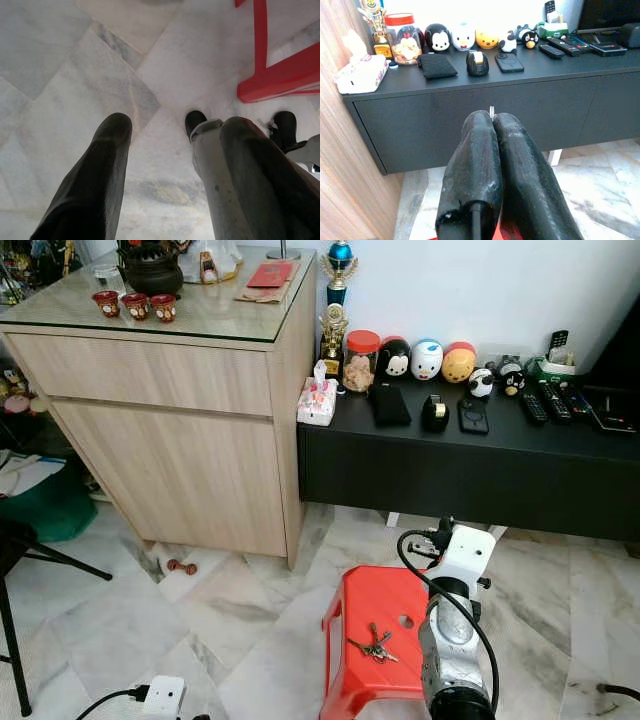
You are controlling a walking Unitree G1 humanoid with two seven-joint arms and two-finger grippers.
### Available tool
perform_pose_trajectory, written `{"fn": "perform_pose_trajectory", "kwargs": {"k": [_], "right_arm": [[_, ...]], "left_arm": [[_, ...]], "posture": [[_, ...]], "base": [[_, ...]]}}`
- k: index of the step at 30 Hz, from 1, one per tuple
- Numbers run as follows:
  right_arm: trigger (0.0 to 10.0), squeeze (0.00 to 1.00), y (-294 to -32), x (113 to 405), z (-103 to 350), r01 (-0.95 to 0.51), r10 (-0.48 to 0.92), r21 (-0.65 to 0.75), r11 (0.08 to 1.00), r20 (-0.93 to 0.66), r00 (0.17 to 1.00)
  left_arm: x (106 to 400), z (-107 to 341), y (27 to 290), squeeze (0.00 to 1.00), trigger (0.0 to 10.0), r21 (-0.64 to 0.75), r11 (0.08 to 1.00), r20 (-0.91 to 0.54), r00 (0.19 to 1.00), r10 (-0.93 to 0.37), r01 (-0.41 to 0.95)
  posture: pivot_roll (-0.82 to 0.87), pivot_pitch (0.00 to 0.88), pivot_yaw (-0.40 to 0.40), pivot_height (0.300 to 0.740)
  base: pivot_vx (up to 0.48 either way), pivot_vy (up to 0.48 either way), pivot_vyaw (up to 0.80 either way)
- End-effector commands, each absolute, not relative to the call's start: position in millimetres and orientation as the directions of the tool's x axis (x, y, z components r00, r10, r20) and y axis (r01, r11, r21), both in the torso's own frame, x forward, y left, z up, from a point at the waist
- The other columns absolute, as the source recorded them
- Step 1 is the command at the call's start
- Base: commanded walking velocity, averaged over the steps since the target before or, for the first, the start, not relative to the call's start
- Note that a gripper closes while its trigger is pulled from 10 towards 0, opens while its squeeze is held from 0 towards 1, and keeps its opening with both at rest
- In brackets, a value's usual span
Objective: Hang keys on a hook
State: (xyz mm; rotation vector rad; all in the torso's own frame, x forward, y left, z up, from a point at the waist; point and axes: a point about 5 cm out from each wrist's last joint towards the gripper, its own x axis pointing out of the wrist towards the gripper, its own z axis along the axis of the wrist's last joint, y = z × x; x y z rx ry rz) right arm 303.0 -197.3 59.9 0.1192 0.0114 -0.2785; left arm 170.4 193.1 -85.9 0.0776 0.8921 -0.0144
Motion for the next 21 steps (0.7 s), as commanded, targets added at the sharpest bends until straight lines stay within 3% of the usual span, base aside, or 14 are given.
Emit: {"fn": "perform_pose_trajectory", "kwargs": {"k": [1,21], "right_arm": [[10.0,0.00,-197.8,303.9,58.5,0.278,-0.275,0.117,0.953,-0.045,0.961],[10.0,0.00,-198.3,308.5,63.8,0.276,-0.275,0.133,0.952,-0.028,0.961]], "left_arm": [[165.0,-88.5,194.1,0.00,10.0,0.069,0.996,-0.795,0.607,0.017,0.061],[165.6,-88.3,193.5,0.00,10.0,0.072,0.995,-0.794,0.608,0.011,0.075]], "posture": [[0.04,0.016,0.001,0.740],[0.03,0.000,0.001,0.740]], "base": [[0.000,0.000,0.00],[-0.220,0.000,0.00]]}}
